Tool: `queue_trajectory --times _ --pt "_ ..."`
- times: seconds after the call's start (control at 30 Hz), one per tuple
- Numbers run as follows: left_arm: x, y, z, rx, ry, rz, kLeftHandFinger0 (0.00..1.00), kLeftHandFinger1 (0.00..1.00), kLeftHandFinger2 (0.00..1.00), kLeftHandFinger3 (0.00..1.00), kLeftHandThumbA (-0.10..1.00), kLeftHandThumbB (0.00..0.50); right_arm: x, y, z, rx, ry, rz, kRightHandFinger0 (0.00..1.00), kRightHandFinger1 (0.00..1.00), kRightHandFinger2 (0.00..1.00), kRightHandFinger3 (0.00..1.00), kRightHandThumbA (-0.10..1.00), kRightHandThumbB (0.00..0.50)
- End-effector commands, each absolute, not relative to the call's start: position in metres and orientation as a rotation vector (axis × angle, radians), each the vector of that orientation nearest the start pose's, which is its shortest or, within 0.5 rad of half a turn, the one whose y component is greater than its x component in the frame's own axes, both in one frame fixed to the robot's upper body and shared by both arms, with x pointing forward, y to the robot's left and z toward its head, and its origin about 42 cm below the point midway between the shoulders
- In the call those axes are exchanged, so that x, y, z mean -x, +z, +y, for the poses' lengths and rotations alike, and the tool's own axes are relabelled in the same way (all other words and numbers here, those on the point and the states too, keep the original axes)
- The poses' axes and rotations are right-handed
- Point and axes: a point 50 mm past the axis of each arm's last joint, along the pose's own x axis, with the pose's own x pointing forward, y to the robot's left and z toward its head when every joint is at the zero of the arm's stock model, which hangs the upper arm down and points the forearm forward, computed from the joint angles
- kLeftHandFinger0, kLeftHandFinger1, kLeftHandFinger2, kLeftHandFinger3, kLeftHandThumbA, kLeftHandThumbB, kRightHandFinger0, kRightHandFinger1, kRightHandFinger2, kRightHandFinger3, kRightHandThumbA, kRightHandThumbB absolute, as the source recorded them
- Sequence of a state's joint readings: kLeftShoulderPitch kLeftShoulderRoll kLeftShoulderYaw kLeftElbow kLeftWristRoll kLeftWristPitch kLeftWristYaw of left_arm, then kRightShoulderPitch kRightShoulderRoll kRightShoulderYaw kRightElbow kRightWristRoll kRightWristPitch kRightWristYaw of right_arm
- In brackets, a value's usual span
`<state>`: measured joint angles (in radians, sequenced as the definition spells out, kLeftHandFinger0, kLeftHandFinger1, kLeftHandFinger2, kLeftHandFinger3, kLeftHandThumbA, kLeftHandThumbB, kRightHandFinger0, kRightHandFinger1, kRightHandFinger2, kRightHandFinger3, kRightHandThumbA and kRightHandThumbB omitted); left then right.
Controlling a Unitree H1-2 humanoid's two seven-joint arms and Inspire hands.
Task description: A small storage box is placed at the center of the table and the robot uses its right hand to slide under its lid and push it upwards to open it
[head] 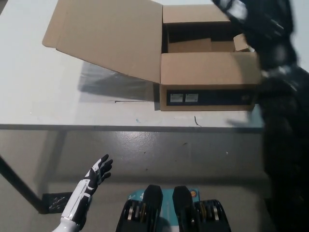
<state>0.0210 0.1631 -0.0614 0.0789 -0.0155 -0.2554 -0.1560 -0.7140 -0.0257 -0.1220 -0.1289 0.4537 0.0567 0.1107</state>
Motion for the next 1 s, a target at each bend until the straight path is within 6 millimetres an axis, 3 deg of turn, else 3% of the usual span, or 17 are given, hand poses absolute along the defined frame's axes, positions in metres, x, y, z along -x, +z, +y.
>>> queue_trajectory --times 0.0,0.13,0.23,0.37,0.63,0.83,0.97 --pt "-0.282 0.100 0.248 -0.172 -0.246 -0.207 1.00 1.00 1.00 1.00 1.00 0.338 -0.284 0.384 -0.252 0.067 0.249 -1.065 1.00 1.00 1.00 1.00 1.00 0.357" --pt "-0.284 0.099 0.249 -0.170 -0.241 -0.211 1.00 1.00 1.00 1.00 1.00 0.321 -0.277 0.332 -0.272 0.099 0.198 -0.936 1.00 1.00 1.00 1.00 1.00 0.347" --pt "-0.284 0.098 0.247 -0.167 -0.246 -0.215 1.00 1.00 1.00 1.00 1.00 0.317 -0.274 0.304 -0.279 0.101 0.165 -0.836 1.00 1.00 1.00 1.00 1.00 0.362" --pt "-0.284 0.098 0.245 -0.166 -0.247 -0.220 1.00 1.00 1.00 1.00 1.00 0.308 -0.269 0.265 -0.284 0.089 0.132 -0.718 1.00 1.00 1.00 1.00 1.00 0.340" --pt "-0.285 0.098 0.245 -0.164 -0.245 -0.224 1.00 1.00 1.00 1.00 1.00 0.300 -0.276 0.187 -0.273 0.045 0.135 -0.560 1.00 1.00 1.00 1.00 1.00 0.287" --pt "-0.287 0.100 0.246 -0.157 -0.240 -0.225 1.00 1.00 1.00 1.00 1.00 0.320 -0.276 0.146 -0.261 0.056 0.127 -0.470 1.00 1.00 1.00 1.00 1.00 0.220" --pt "-0.282 0.098 0.248 -0.158 -0.243 -0.220 1.00 1.00 1.00 1.00 1.00 0.302 -0.271 0.124 -0.260 0.041 0.148 -0.416 1.00 1.00 1.00 1.00 1.00 0.176"
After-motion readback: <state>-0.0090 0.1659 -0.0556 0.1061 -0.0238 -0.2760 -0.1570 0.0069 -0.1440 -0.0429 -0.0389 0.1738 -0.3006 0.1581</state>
